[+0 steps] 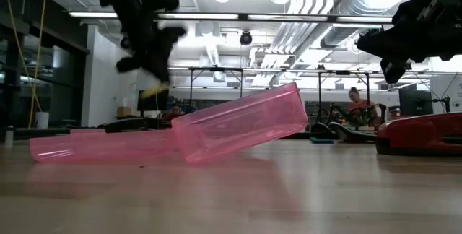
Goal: Pack school essentials
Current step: Put the yellow pen into the pink supply box
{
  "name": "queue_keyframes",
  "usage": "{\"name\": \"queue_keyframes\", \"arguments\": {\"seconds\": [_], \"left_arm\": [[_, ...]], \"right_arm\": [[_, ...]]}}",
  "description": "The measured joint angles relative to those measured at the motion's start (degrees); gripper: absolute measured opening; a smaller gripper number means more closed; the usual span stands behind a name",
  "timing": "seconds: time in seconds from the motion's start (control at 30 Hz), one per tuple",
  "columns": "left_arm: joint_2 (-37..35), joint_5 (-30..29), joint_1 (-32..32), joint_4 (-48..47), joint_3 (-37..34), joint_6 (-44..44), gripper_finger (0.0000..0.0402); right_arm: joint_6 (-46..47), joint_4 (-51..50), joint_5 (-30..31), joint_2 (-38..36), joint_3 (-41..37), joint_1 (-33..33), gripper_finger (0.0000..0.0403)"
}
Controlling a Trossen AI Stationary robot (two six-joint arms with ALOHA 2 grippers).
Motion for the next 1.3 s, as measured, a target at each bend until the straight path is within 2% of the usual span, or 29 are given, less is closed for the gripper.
{"name": "queue_keyframes", "arguments": {"seconds": [0.07, 0.23, 0.43, 0.53, 0.67, 1.03, 1.1, 1.17, 1.3], "left_arm": [[-4.25, -1.14, -3.01, 4.57, 0.01, -1.88, 0.0004], [-10.75, -10.01, -14.44, 16.82, -0.66, -3.48, 0.0004], [-12.24, -18.43, -29.05, 39.21, -8.69, 1.17, 0.0003], [-12.28, -21.78, -33.51, 48.98, -13.27, 1.1, 0.0003], [-12.28, -23.4, -35.2, 53.56, -15.38, 0.73, 0.0003], [-12.5, -21.17, -35.19, 53.72, -15.4, 0.78, 0.0003], [-12.5, -21.03, -35.19, 53.73, -15.4, 1.12, 0.0003], [-12.81, -20.73, -35.19, 53.56, -15.4, 1.86, 0.0003], [-13.04, -18.59, -34.72, 53.31, -15.4, 2.72, 0.0003]], "right_arm": [[0.0, -0.01, 0.01, 0.0, 0.01, 0.0, 0.0], [0.0, -0.01, 0.01, 0.0, 0.02, 0.0, 0.0], [0.0, -0.01, 0.01, 0.0, 0.0, 0.0, 0.0], [0.0, -0.01, 0.0, 0.0, 0.01, 0.0, 0.0], [0.0, 0.01, 0.01, 0.0, 0.02, 0.0, 0.0], [0.02, 0.54, 0.62, 0.0, 0.0, 0.0, 0.0], [3.73, 3.34, 2.44, 0.05, -0.07, 0.0, 0.0], [11.54, 8.94, 5.42, 0.04, -0.07, 0.0, 0.0], [21.97, 18.98, 17.01, 0.02, -0.07, -0.02, 0.0]]}}
